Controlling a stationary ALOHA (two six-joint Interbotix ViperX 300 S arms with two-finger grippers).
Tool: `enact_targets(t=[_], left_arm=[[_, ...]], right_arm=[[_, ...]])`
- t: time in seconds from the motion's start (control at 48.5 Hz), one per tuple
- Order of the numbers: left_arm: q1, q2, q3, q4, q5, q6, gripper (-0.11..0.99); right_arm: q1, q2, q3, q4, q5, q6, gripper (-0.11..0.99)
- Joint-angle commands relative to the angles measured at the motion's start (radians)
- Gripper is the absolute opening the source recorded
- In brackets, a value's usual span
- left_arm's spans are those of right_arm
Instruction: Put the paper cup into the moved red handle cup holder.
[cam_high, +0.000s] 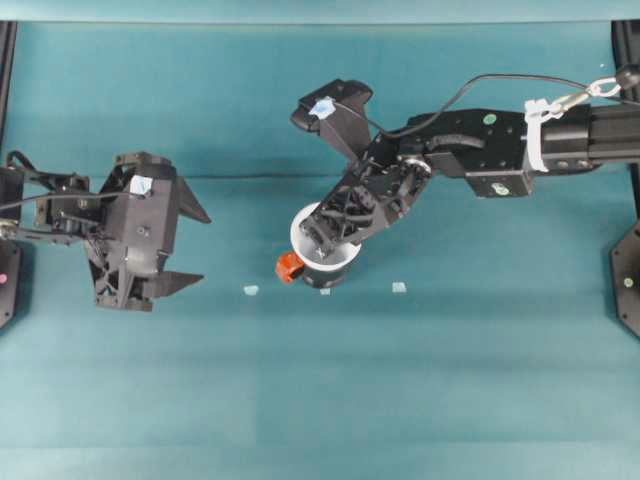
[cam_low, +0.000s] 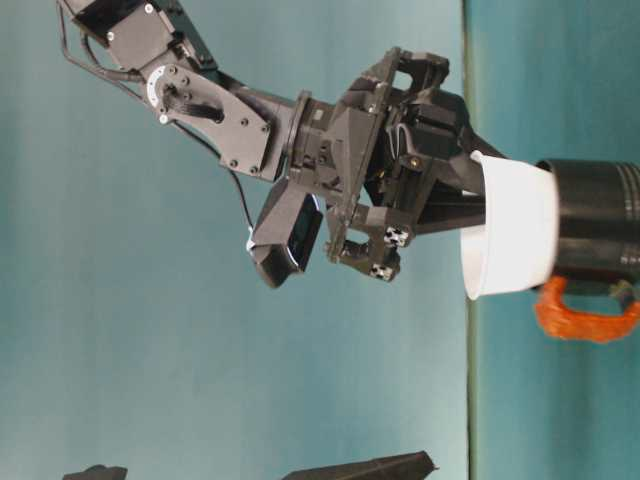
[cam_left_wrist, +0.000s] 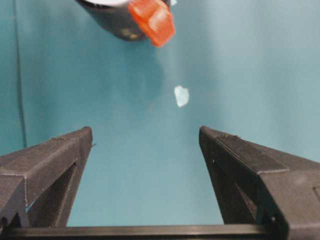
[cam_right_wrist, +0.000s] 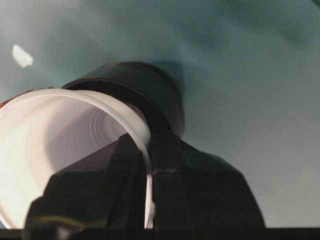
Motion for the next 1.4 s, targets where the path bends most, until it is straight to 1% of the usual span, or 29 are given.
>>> enact_targets(t=[0.0, 0.041, 0.268, 0.288, 0.309, 0.35, 0.453, 0.536, 0.577, 0.639, 0.68, 0.783, 0.844, 0.906, 0.947, 1.03, 1.092, 1.153, 1.256, 1.38], left_arm=[[0.002, -0.003, -0.011, 0.002, -0.008, 0.003, 0.95], [0.002, -0.003, -0.011, 0.002, -0.008, 0.002, 0.95], [0.002, -0.003, -0.011, 0.002, -0.006, 0.003, 0.95], [0.002, -0.003, -0.011, 0.002, -0.006, 0.002, 0.95], [0.002, -0.003, -0.011, 0.003, -0.006, 0.002, 0.95], [0.002, -0.003, -0.011, 0.002, -0.006, 0.002, 0.95], [0.002, -0.002, -0.011, 0.002, -0.006, 0.002, 0.95], [0.002, -0.003, -0.008, 0.002, -0.006, 0.002, 0.95], [0.002, -0.003, -0.006, 0.002, -0.006, 0.002, 0.95], [0.002, -0.003, -0.002, 0.002, -0.006, 0.0, 0.95], [0.002, -0.003, 0.002, 0.002, -0.006, 0.0, 0.95], [0.002, -0.003, 0.006, 0.002, -0.006, 0.002, 0.95], [0.003, -0.002, 0.006, 0.002, -0.006, 0.003, 0.95], [0.006, -0.003, 0.006, 0.002, -0.006, 0.006, 0.94], [0.009, -0.003, 0.006, 0.002, -0.008, 0.008, 0.95], [0.012, -0.003, 0.006, 0.002, -0.008, 0.009, 0.94], [0.014, -0.003, 0.006, 0.002, -0.008, 0.009, 0.95], [0.014, -0.003, 0.006, 0.002, -0.008, 0.009, 0.95], [0.014, -0.003, 0.006, 0.002, -0.008, 0.009, 0.95], [0.012, -0.003, 0.006, 0.002, -0.008, 0.009, 0.95]], right_arm=[[0.015, -0.005, -0.017, -0.002, -0.006, 0.003, -0.1], [0.018, -0.005, -0.017, -0.002, -0.006, 0.002, -0.11], [0.018, -0.005, -0.023, -0.002, -0.009, -0.002, -0.1], [0.02, -0.005, -0.023, 0.0, -0.009, 0.0, -0.1], [0.02, -0.005, -0.025, 0.0, -0.009, 0.0, -0.1], [0.02, -0.005, -0.029, 0.0, -0.009, 0.0, -0.1], [0.023, -0.005, -0.038, 0.002, -0.009, -0.002, -0.07], [0.025, -0.005, -0.048, 0.002, -0.009, 0.0, -0.01], [0.028, -0.005, -0.052, 0.003, -0.008, 0.002, 0.03], [0.028, -0.006, -0.064, 0.005, -0.005, 0.005, 0.15], [0.031, -0.006, -0.072, 0.005, -0.003, 0.006, 0.24], [0.037, -0.006, -0.095, 0.005, -0.002, 0.006, 0.54], [0.038, -0.006, -0.107, 0.0, 0.0, 0.005, 0.72], [0.04, -0.008, -0.12, -0.002, 0.0, 0.003, 0.87], [0.04, -0.009, -0.13, 0.0, 0.0, 0.003, 0.88], [0.04, -0.018, -0.153, -0.002, 0.008, 0.002, 0.87], [0.04, -0.026, -0.17, -0.008, 0.017, 0.002, 0.87], [0.04, -0.034, -0.187, -0.021, 0.029, 0.002, 0.87], [0.04, -0.048, -0.216, -0.055, 0.057, 0.002, 0.87], [0.04, -0.069, -0.25, -0.104, 0.104, 0.002, 0.87]])
